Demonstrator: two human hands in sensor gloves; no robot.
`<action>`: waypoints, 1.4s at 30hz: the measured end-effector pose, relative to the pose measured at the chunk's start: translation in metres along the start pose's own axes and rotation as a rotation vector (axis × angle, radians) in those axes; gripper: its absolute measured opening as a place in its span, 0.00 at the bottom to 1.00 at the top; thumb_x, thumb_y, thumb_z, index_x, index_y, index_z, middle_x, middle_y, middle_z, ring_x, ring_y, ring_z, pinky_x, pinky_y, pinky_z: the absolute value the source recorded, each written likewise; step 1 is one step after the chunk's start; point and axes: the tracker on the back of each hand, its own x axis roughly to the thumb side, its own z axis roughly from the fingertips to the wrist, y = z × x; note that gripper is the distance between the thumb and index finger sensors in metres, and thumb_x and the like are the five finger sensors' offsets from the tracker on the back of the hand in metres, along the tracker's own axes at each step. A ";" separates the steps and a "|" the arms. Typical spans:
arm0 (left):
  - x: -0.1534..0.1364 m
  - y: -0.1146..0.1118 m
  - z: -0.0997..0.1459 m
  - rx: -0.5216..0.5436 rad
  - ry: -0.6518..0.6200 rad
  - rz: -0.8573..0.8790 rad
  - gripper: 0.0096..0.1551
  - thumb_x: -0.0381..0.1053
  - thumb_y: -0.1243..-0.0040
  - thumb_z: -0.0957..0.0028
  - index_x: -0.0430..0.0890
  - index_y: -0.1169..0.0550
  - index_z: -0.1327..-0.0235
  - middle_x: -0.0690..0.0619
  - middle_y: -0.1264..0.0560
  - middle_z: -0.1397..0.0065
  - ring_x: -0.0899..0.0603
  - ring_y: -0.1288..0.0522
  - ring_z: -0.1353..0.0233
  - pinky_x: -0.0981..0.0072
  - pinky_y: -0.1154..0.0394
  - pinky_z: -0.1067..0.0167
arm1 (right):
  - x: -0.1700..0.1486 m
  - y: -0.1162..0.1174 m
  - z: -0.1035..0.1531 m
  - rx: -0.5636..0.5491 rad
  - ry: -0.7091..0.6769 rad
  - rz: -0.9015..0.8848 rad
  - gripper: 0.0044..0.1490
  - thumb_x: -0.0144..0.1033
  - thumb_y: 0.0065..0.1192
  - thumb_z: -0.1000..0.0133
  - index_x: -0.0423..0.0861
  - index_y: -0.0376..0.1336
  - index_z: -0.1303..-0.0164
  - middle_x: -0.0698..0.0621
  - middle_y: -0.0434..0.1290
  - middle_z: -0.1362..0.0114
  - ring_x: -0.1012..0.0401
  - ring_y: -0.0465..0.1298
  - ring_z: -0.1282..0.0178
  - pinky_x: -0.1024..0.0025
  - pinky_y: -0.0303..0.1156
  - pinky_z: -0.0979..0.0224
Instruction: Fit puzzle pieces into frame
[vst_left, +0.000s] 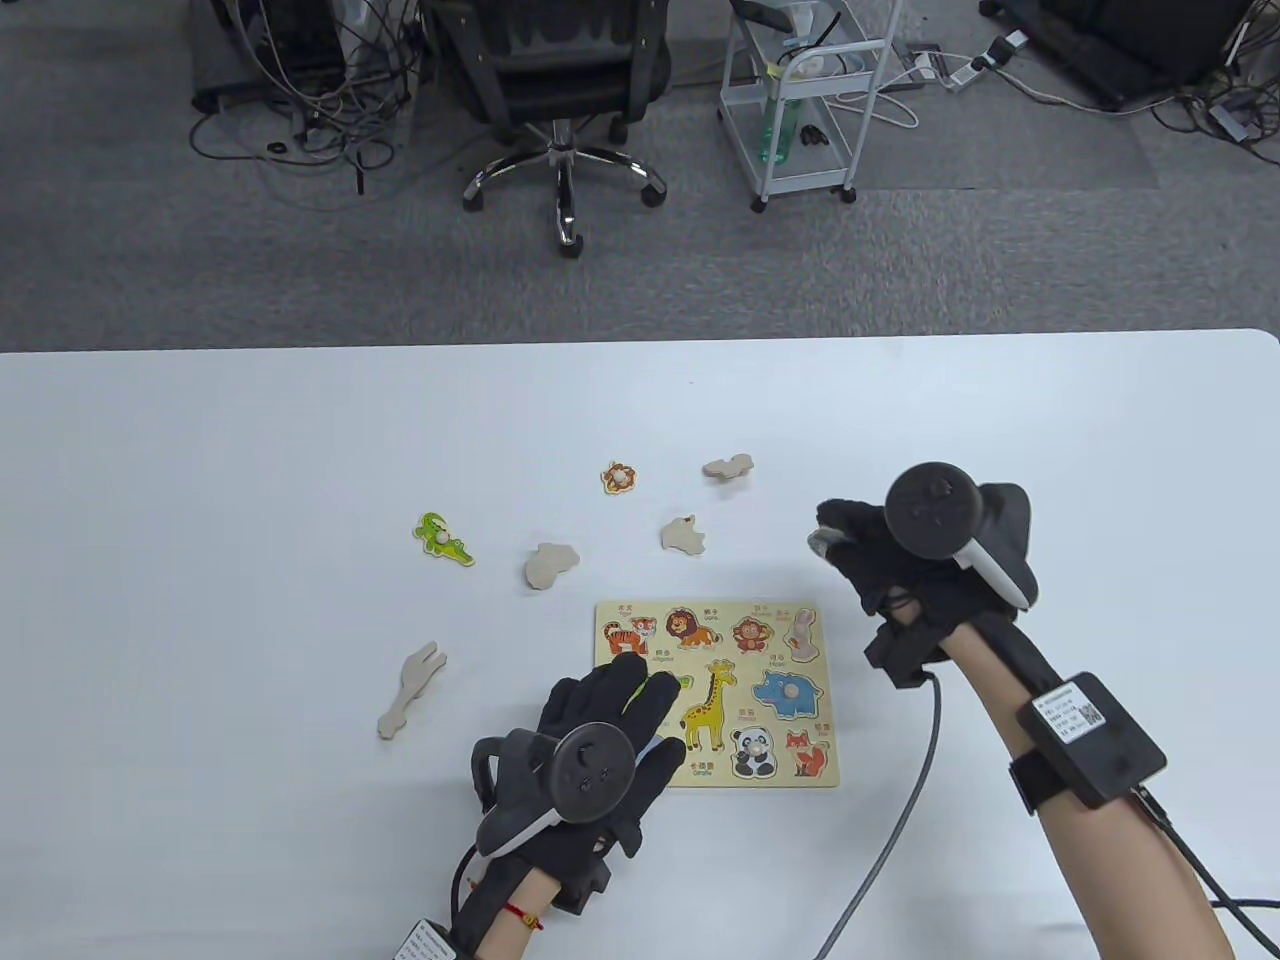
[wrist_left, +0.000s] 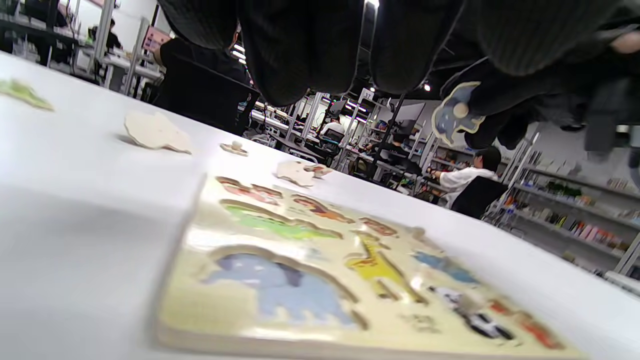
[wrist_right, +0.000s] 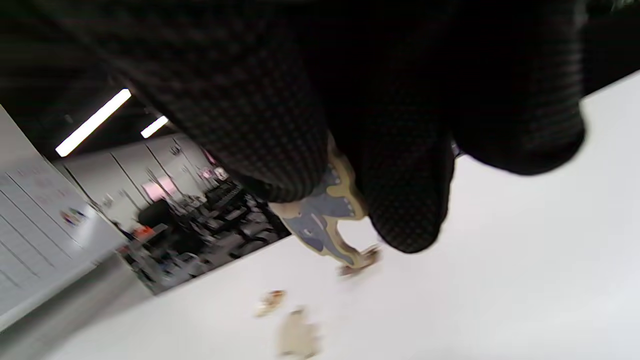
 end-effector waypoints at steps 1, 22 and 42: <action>0.000 -0.001 0.000 0.007 -0.005 0.051 0.38 0.69 0.44 0.50 0.59 0.30 0.24 0.51 0.33 0.16 0.39 0.29 0.19 0.44 0.38 0.25 | 0.001 0.002 0.011 0.013 -0.013 -0.089 0.27 0.37 0.87 0.57 0.44 0.78 0.48 0.44 0.89 0.48 0.53 0.94 0.56 0.57 0.89 0.57; 0.006 0.003 0.004 0.165 0.043 0.458 0.23 0.59 0.36 0.51 0.57 0.17 0.43 0.57 0.11 0.44 0.51 0.09 0.49 0.53 0.18 0.41 | 0.001 0.078 0.102 0.158 -0.107 -0.717 0.29 0.41 0.83 0.54 0.40 0.77 0.45 0.38 0.86 0.44 0.44 0.89 0.53 0.47 0.82 0.53; 0.033 0.009 0.016 0.376 -0.027 -0.213 0.26 0.64 0.29 0.58 0.64 0.16 0.44 0.61 0.14 0.38 0.51 0.12 0.42 0.52 0.22 0.34 | -0.010 0.097 0.104 0.166 -0.021 -0.506 0.25 0.37 0.82 0.54 0.37 0.79 0.51 0.37 0.87 0.50 0.45 0.88 0.60 0.47 0.81 0.54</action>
